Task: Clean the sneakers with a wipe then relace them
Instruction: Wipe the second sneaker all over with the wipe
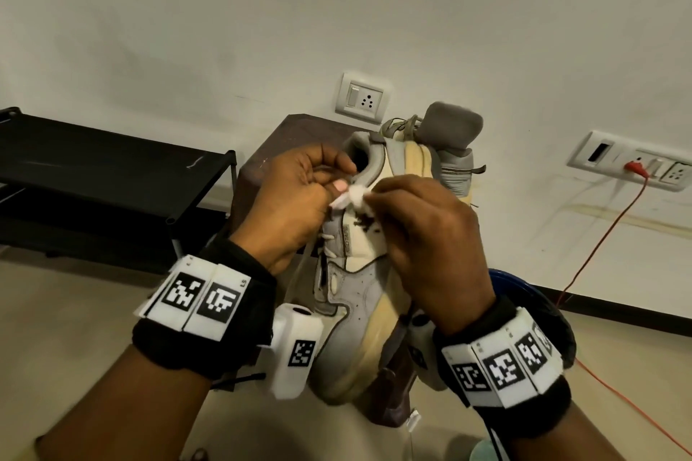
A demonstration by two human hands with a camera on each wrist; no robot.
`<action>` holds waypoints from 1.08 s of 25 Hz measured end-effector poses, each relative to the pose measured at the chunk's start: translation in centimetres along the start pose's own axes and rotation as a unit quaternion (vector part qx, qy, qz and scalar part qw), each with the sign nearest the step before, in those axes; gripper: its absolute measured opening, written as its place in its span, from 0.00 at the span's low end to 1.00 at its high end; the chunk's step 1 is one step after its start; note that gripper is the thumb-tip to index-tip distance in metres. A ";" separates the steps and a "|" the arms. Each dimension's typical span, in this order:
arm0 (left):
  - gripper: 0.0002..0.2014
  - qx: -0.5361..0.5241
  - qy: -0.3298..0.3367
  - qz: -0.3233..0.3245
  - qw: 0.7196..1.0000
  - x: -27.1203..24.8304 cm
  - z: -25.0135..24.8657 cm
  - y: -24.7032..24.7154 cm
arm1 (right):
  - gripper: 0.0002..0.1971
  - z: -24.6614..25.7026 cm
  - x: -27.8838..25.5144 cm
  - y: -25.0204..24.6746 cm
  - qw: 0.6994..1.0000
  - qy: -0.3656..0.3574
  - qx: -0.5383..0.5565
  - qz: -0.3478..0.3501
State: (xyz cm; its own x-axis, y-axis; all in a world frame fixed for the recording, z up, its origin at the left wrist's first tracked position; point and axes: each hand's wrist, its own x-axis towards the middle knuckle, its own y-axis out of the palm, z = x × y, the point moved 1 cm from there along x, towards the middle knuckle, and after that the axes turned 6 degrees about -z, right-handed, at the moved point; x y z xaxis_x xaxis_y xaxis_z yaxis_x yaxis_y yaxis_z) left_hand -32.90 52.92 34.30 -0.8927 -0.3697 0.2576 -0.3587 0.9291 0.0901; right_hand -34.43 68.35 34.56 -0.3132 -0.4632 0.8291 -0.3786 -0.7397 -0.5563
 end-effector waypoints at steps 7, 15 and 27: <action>0.15 0.034 -0.025 0.075 0.996 0.3 0.6 0.5 | 0.05 -1.4 0.4 0.8 0.998 0.064 0.014 0.004; 0.19 0.039 0.018 0.033 0.999 0.0 1.2 0.3 | 0.09 -0.6 -0.3 0.0 0.991 0.016 0.045 0.124; 0.17 0.069 0.071 0.017 0.995 1.1 2.1 -0.6 | 0.07 -4.1 -0.3 0.5 0.996 0.078 0.004 0.039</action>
State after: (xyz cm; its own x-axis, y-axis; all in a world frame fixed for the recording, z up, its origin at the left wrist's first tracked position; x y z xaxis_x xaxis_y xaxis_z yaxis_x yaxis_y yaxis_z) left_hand -34.30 51.94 32.50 -0.8612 -0.3235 0.3920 -0.3716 0.9270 -0.0514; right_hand -38.08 70.13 33.82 -0.4737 -0.4385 0.7638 -0.3406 -0.7086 -0.6180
